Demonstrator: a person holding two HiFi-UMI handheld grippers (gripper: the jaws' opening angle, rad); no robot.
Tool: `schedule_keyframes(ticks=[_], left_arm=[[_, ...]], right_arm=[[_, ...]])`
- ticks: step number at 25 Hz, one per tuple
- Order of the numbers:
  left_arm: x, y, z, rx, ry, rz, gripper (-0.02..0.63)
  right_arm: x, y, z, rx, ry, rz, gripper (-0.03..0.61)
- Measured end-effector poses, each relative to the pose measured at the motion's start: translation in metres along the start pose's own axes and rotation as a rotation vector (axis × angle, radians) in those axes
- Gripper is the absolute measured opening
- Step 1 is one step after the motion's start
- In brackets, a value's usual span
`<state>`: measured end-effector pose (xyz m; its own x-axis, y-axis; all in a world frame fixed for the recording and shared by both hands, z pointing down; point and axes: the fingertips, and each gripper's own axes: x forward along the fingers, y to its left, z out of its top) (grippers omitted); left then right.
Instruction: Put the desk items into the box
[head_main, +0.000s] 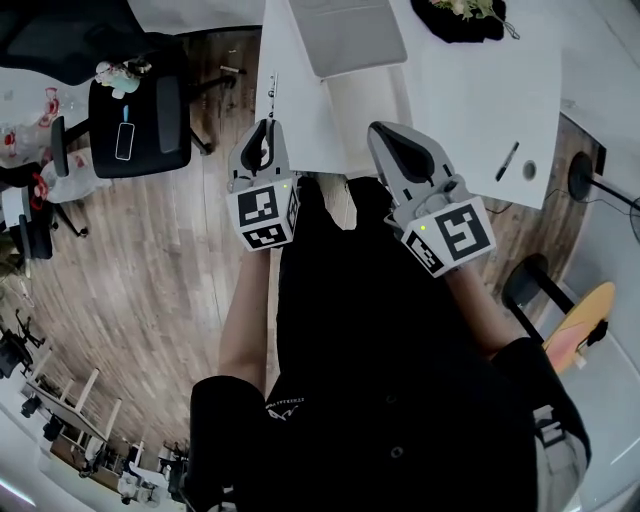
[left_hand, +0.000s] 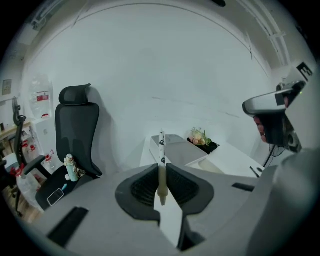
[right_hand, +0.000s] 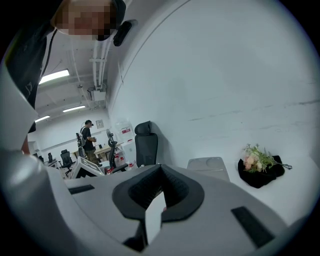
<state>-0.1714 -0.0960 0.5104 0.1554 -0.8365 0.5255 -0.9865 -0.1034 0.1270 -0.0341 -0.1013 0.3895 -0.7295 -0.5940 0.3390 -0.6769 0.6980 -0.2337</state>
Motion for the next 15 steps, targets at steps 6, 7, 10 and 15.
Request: schedule_keyframes(ticks=[6, 7, 10, 15], left_arm=[[-0.032, -0.017, 0.05, -0.017, -0.117, -0.045, 0.057], [-0.038, -0.021, 0.058, -0.024, -0.131, -0.061, 0.057], [-0.058, -0.029, 0.082, -0.025, -0.18, -0.092, 0.057], [-0.089, -0.048, 0.114, -0.01, -0.25, -0.148, 0.057]], right_arm=[[-0.008, 0.006, 0.015, -0.037, -0.031, 0.003, -0.002], [-0.01, 0.008, 0.017, -0.039, -0.037, 0.0, -0.002], [-0.015, 0.01, 0.024, -0.044, -0.052, -0.007, -0.002], [-0.028, 0.008, 0.037, -0.052, -0.075, -0.028, -0.002]])
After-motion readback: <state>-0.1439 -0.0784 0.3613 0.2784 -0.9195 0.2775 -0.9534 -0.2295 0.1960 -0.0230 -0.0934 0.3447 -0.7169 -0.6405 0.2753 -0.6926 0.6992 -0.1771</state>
